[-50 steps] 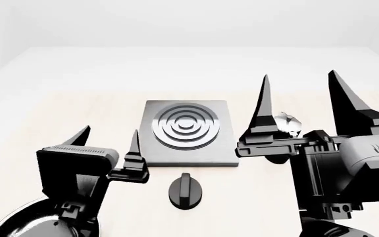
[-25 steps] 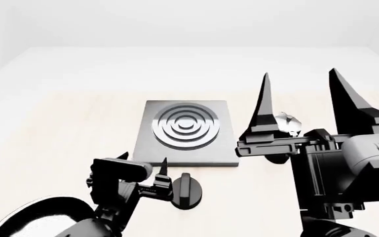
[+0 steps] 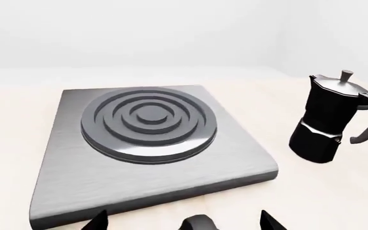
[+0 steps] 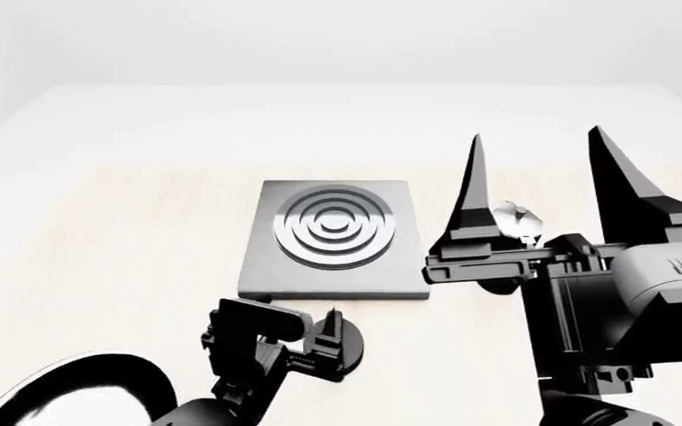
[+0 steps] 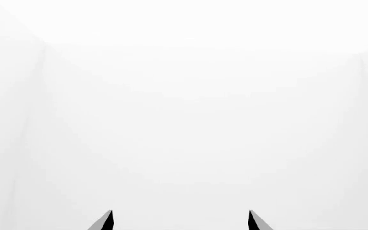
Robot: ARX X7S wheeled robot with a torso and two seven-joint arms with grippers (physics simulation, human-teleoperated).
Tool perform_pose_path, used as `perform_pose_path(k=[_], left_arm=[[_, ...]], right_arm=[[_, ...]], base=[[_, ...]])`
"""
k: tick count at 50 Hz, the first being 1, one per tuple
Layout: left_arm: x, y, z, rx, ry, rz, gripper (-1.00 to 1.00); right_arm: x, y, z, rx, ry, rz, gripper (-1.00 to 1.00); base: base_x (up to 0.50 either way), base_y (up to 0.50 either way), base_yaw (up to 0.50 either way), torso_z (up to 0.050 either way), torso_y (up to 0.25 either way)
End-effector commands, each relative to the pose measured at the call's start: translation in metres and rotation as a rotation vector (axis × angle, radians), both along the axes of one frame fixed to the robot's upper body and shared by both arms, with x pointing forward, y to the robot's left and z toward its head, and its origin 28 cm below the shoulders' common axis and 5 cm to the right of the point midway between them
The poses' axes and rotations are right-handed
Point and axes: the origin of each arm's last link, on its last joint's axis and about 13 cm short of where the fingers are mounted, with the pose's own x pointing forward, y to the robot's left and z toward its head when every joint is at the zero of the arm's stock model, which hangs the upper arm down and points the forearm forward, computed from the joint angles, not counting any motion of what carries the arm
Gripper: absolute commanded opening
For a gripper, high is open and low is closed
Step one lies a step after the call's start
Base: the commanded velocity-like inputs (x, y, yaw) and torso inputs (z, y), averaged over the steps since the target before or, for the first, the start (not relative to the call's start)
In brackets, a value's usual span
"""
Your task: Turn on the stove and put the moka pot on it.
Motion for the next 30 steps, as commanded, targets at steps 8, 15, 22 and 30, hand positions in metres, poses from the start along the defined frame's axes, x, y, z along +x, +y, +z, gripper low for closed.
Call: perform_pose_path(k=[8, 15, 22, 30], left_arm=[[-0.002, -0.014, -0.014, -0.025, 0.03, -0.053, 1.0], [-0.001, -0.014, -0.019, -0.034, 0.043, -0.05, 1.0], [-0.001, -0.015, -0.023, -0.033, 0.058, -0.051, 1.0], [0.0, -0.018, -0.031, -0.029, 0.083, -0.063, 1.0]], right_arm=[[0.0, 0.0, -0.003, 0.0, 0.008, 0.004, 1.0], [-0.001, 0.0, -0.001, -0.001, 0.006, 0.003, 1.0], [0.001, 0.0, -0.003, -0.001, 0.009, 0.007, 1.0], [0.0, 0.0, -0.002, -0.001, 0.007, 0.007, 1.0]], base=[[0.0, 0.0, 0.0, 0.0, 0.0], [0.0, 0.0, 0.0, 0.0, 0.0], [0.0, 0.0, 0.0, 0.0, 0.0], [0.0, 0.0, 0.0, 0.0, 0.0]])
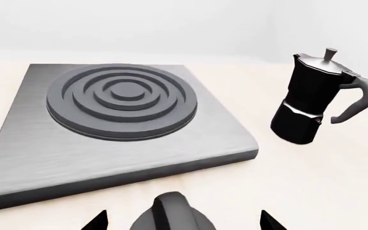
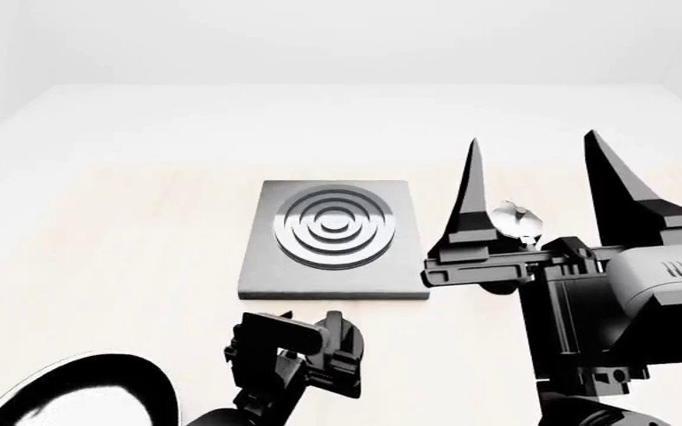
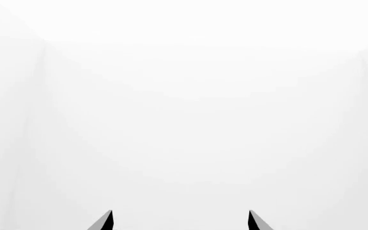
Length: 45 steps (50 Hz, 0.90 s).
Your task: Turn on the stove and put the moka pot on it.
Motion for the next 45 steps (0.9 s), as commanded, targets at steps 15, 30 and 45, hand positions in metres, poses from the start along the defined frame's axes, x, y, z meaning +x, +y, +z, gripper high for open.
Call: perform_pose_path(k=[15, 30, 45], left_arm=[[-0.001, -0.009, -0.02, -0.001, 0.063, -0.04, 1.0], [-0.002, -0.018, -0.025, 0.001, 0.073, -0.082, 1.0], [-0.001, -0.017, -0.029, -0.003, 0.083, -0.076, 1.0]], right_arm=[[0.0, 0.001, 0.0, 0.0, 0.0, 0.005, 1.0], [0.0, 0.0, -0.003, 0.001, 0.006, 0.005, 1.0], [0.0, 0.001, -0.003, 0.001, 0.006, 0.008, 1.0]], base=[[0.0, 0.0, 0.0, 0.0, 0.0], [0.0, 0.0, 0.0, 0.0, 0.0], [0.0, 0.0, 0.0, 0.0, 0.0]])
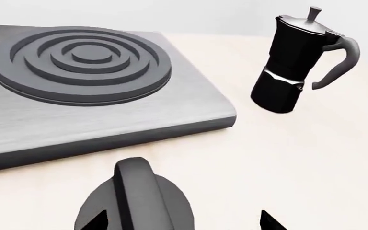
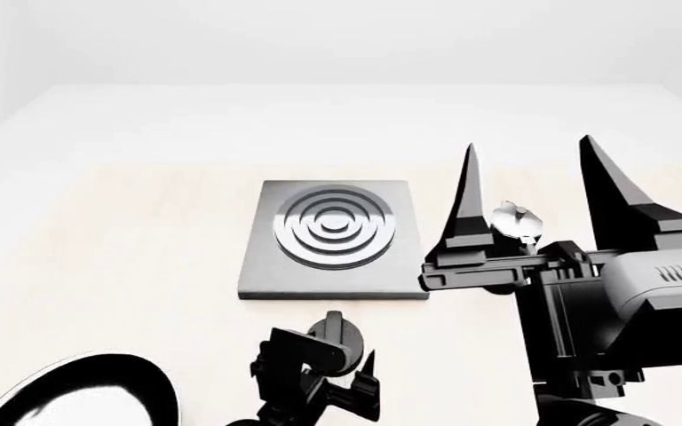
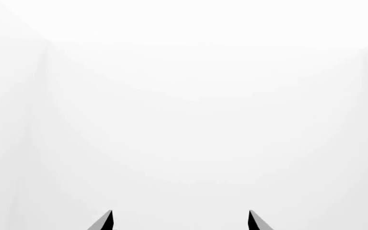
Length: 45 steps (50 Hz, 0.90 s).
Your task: Turn on the stove and put the moka pot on it.
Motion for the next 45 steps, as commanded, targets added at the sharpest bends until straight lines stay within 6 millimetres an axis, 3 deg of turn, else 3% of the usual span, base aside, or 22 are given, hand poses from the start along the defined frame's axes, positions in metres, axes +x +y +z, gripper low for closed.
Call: perform_pose_path(k=[1, 33, 45], left_arm=[[0.0, -0.001, -0.004, -0.001, 0.011, 0.0, 1.0], [-0.002, -0.003, -0.019, 0.016, 0.056, -0.008, 1.0], [0.0, -0.005, -0.019, 0.011, 0.052, -0.023, 1.0]], right_arm=[[0.0, 0.001, 0.0, -0.001, 0.001, 0.002, 1.0], [-0.001, 0.002, 0.003, 0.0, -0.004, 0.009, 1.0], [-0.001, 0.003, -0.004, -0.001, 0.0, 0.012, 1.0]], base=[[0.0, 0.0, 0.0, 0.0, 0.0], [0.0, 0.0, 0.0, 0.0, 0.0], [0.0, 0.0, 0.0, 0.0, 0.0]])
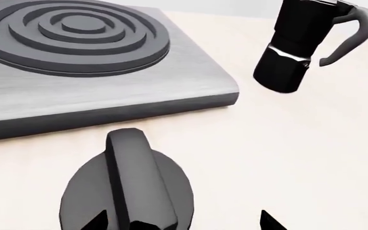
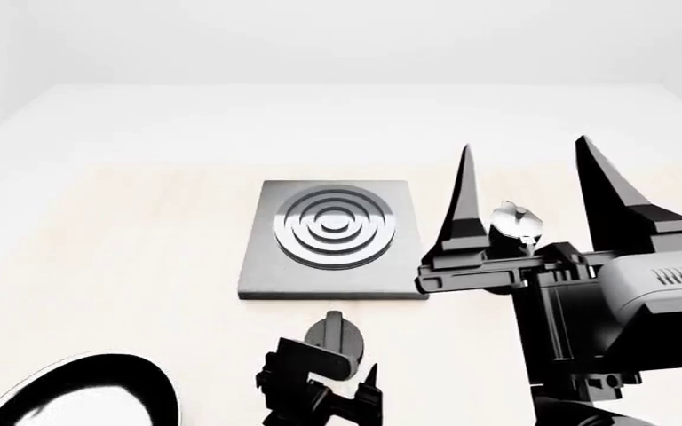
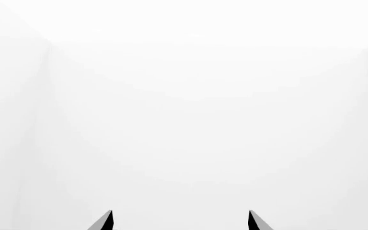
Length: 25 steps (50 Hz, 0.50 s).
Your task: Turn on the stove and put the moka pot on it.
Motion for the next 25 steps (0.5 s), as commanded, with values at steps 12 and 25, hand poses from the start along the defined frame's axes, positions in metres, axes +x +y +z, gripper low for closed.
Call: perform_pose_path(k=[12, 25], left_arm=[[-0.001, -0.007, -0.005, -0.001, 0.01, -0.031, 1.0], [-0.004, -0.016, 0.006, -0.007, -0.009, -0.084, 1.0]], right_arm=[[0.0, 0.0, 0.0, -0.002, 0.002, 0.003, 1.0], [-0.001, 0.001, 0.002, -0.004, 0.0, 0.004, 1.0]], base=[[0.0, 0.0, 0.0, 0.0, 0.0], [0.0, 0.0, 0.0, 0.0, 0.0]])
